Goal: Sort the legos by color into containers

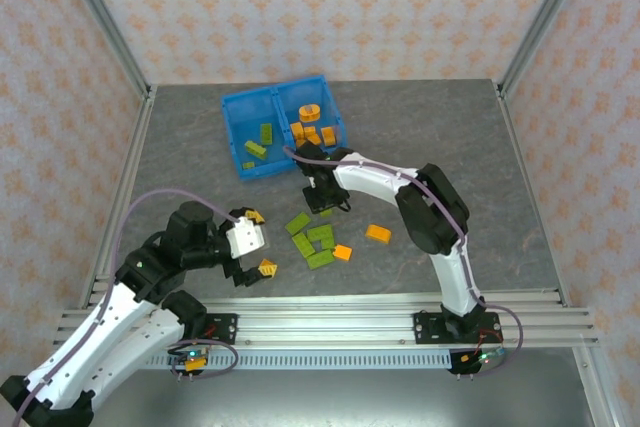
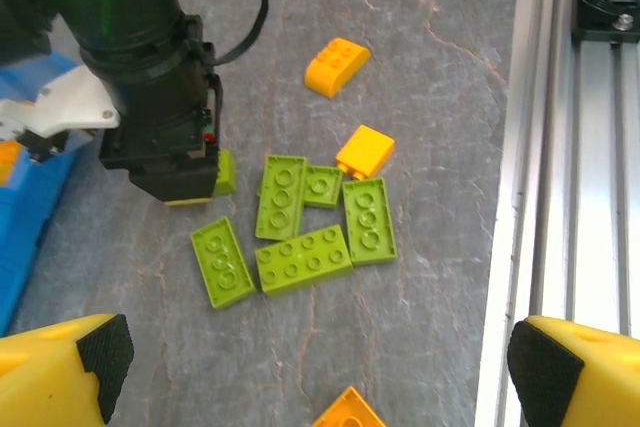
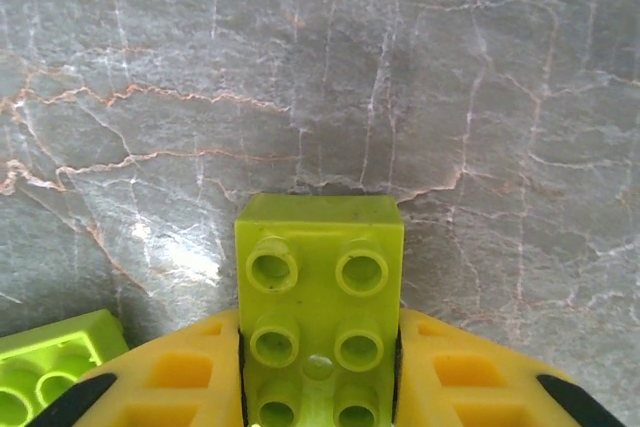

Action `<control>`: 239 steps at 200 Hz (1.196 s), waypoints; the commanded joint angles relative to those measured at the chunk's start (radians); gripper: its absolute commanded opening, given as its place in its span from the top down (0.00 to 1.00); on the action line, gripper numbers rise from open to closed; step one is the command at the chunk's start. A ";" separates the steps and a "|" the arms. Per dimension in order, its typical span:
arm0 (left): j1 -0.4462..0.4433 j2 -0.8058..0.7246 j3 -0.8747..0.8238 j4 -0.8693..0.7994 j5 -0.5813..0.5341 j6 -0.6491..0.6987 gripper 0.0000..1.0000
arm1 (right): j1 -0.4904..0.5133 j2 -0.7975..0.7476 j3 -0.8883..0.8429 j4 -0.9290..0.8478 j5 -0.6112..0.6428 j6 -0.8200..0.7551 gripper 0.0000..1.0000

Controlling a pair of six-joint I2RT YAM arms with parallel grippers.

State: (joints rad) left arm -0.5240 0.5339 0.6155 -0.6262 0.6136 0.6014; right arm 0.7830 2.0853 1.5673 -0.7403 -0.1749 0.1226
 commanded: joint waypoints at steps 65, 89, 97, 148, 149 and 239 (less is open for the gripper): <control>-0.001 -0.391 -0.181 0.330 -0.455 -0.124 0.00 | 0.061 -0.221 0.145 0.350 -0.050 0.217 0.72; 0.036 -0.390 -0.173 0.320 -0.676 -0.146 0.00 | 0.062 -0.086 0.301 0.362 0.058 0.255 0.72; 0.056 -0.381 -0.164 0.294 -0.744 -0.158 0.00 | 0.062 -0.025 0.375 0.336 0.103 0.259 0.72; 0.116 -0.342 -0.149 0.259 -0.874 -0.207 0.00 | 0.071 0.422 0.934 0.134 0.335 0.152 0.73; 0.117 -0.341 -0.150 0.260 -0.871 -0.208 0.00 | 0.071 0.432 0.943 0.131 0.343 0.148 0.73; 0.142 -0.290 -0.144 0.252 -0.822 -0.135 0.00 | 0.071 0.599 1.091 0.128 0.300 0.036 0.60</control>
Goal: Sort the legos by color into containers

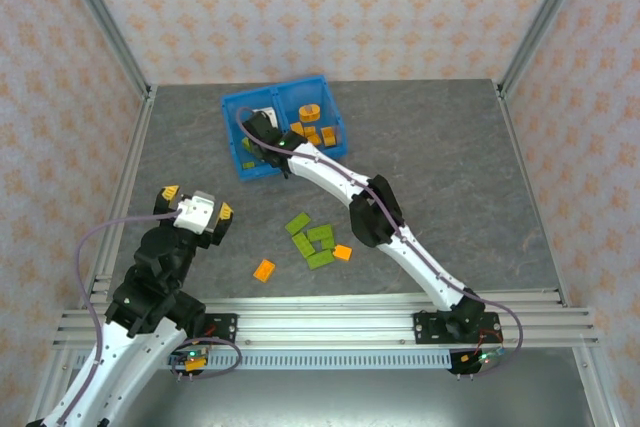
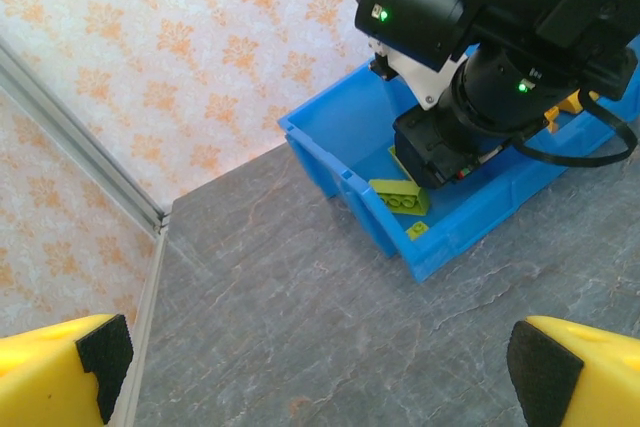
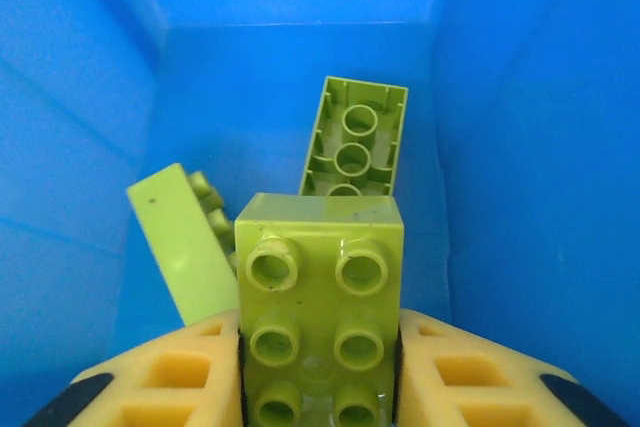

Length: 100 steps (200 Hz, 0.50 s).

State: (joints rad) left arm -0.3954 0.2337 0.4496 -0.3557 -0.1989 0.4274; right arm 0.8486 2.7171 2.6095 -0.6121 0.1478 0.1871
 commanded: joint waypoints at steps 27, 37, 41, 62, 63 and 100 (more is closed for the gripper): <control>0.019 0.017 0.014 -0.023 -0.012 0.065 0.00 | 0.006 -0.078 0.057 -0.027 -0.019 -0.018 0.48; 0.021 0.024 0.014 -0.023 -0.009 0.069 0.00 | 0.006 -0.108 0.050 -0.029 -0.020 -0.013 0.48; 0.023 0.029 0.012 -0.023 -0.009 0.070 0.00 | 0.006 -0.119 0.047 -0.030 -0.021 -0.010 0.48; 0.029 0.050 0.012 -0.023 0.015 0.080 0.00 | 0.006 -0.202 0.032 -0.059 -0.025 0.006 0.51; 0.030 0.052 0.012 -0.023 0.017 0.081 0.00 | 0.006 -0.205 0.030 -0.062 -0.025 0.007 0.51; 0.035 0.129 0.014 0.006 0.147 0.032 0.00 | 0.004 -0.487 -0.232 -0.138 -0.033 0.045 0.53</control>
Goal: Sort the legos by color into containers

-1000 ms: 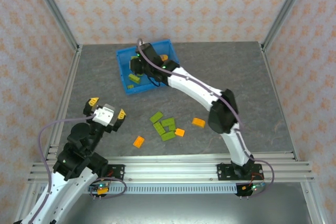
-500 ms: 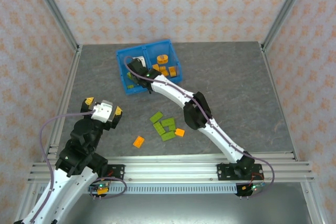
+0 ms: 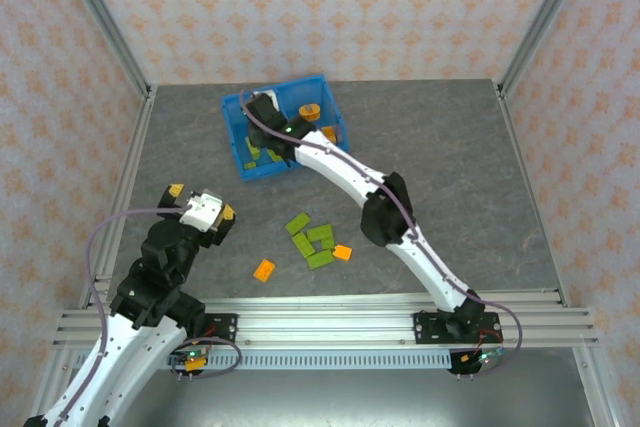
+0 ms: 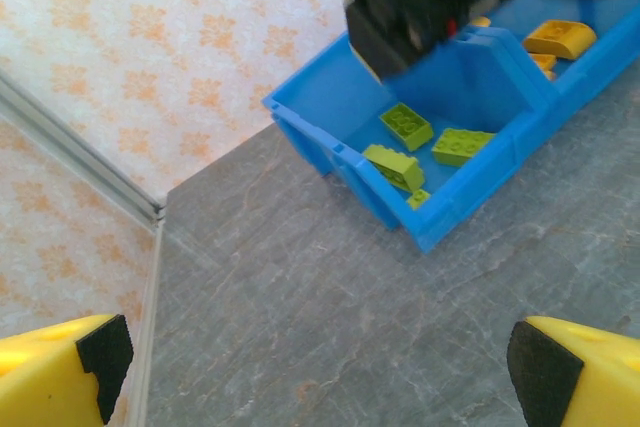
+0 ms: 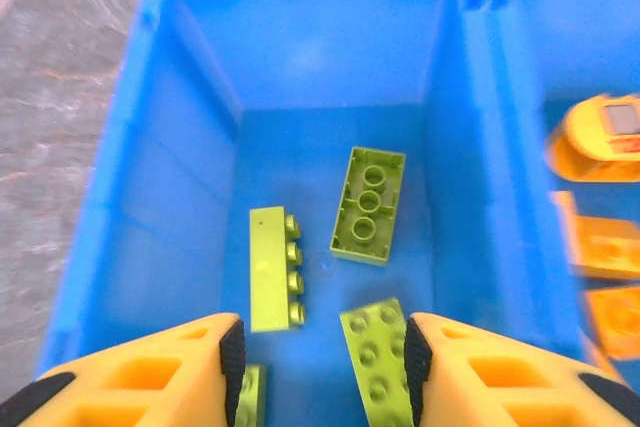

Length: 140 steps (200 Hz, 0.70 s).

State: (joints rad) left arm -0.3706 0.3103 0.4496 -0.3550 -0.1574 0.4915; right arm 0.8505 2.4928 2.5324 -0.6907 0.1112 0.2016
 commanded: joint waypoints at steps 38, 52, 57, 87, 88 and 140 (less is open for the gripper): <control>0.008 0.366 0.185 -0.006 0.314 -0.441 0.00 | -0.022 -0.707 -0.722 0.008 -0.234 -0.061 0.44; -0.015 0.514 0.263 -0.060 0.399 -0.566 0.01 | -0.042 -0.854 -0.877 -0.027 -0.314 -0.083 0.40; -0.033 0.569 0.292 -0.084 0.421 -0.597 0.02 | -0.050 -0.904 -0.920 -0.050 -0.334 -0.088 0.39; -0.196 0.835 0.437 -0.245 0.356 -0.630 0.08 | -0.081 -1.162 -1.177 -0.184 -0.480 -0.124 0.24; -0.197 0.843 0.442 -0.247 0.358 -0.630 0.09 | -0.083 -1.171 -1.184 -0.187 -0.485 -0.125 0.23; -0.204 1.188 0.578 -0.329 0.397 -0.660 0.19 | -0.108 -1.366 -1.388 -0.260 -0.630 -0.139 0.14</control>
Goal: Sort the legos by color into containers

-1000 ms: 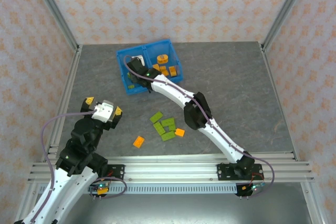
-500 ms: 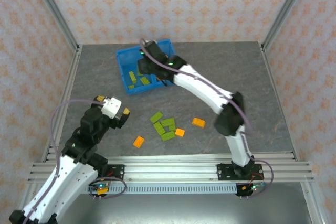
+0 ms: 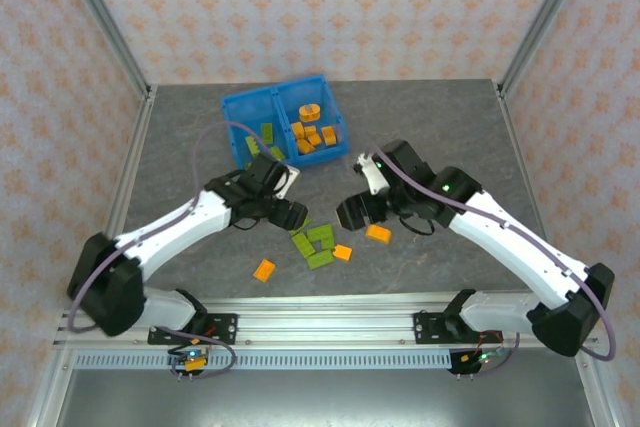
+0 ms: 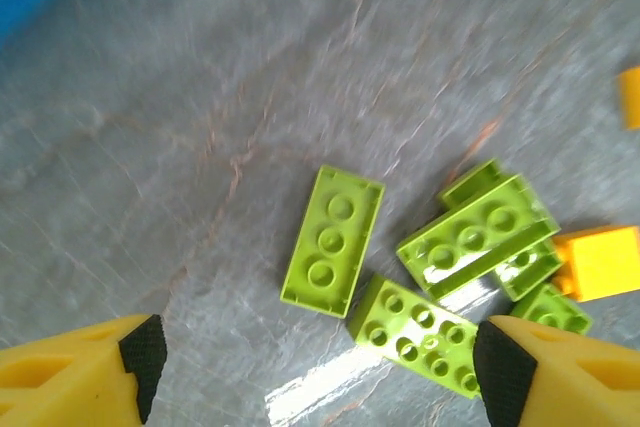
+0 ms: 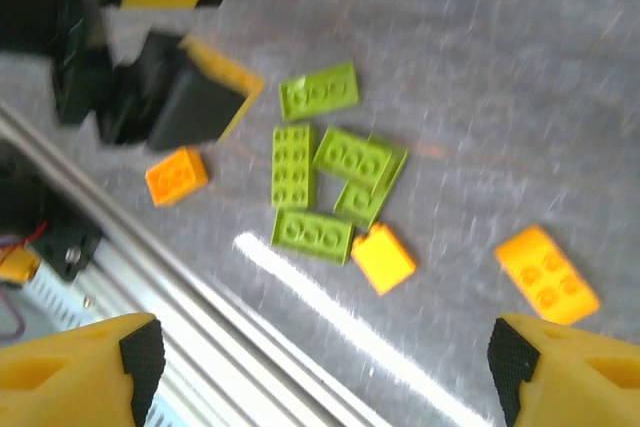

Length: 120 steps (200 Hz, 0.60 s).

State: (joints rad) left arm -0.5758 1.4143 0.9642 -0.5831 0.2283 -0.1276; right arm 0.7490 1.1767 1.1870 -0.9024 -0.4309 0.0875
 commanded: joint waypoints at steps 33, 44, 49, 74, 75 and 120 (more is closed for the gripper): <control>-0.001 0.229 0.158 -0.134 0.042 -0.045 0.22 | -0.015 -0.097 -0.092 -0.013 -0.067 -0.031 0.14; -0.002 0.255 0.171 -0.139 0.032 -0.053 0.22 | -0.017 -0.106 -0.096 -0.015 -0.061 -0.035 0.14; -0.003 0.264 0.175 -0.138 0.025 -0.056 0.22 | -0.018 -0.110 -0.098 -0.016 -0.057 -0.036 0.14; -0.004 0.306 0.181 -0.129 -0.006 -0.066 0.27 | -0.022 -0.143 -0.122 0.006 -0.049 -0.030 0.14; -0.004 0.308 0.181 -0.129 -0.006 -0.065 0.28 | -0.023 -0.145 -0.123 0.007 -0.048 -0.029 0.14; -0.006 0.375 0.175 -0.114 0.016 -0.066 0.30 | -0.025 -0.181 -0.152 0.015 -0.039 -0.024 0.14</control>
State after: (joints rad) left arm -0.5762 1.7664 1.1271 -0.6701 0.2512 -0.1829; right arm 0.7319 1.0199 1.0542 -0.9085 -0.4866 0.0731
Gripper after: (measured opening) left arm 0.707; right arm 0.859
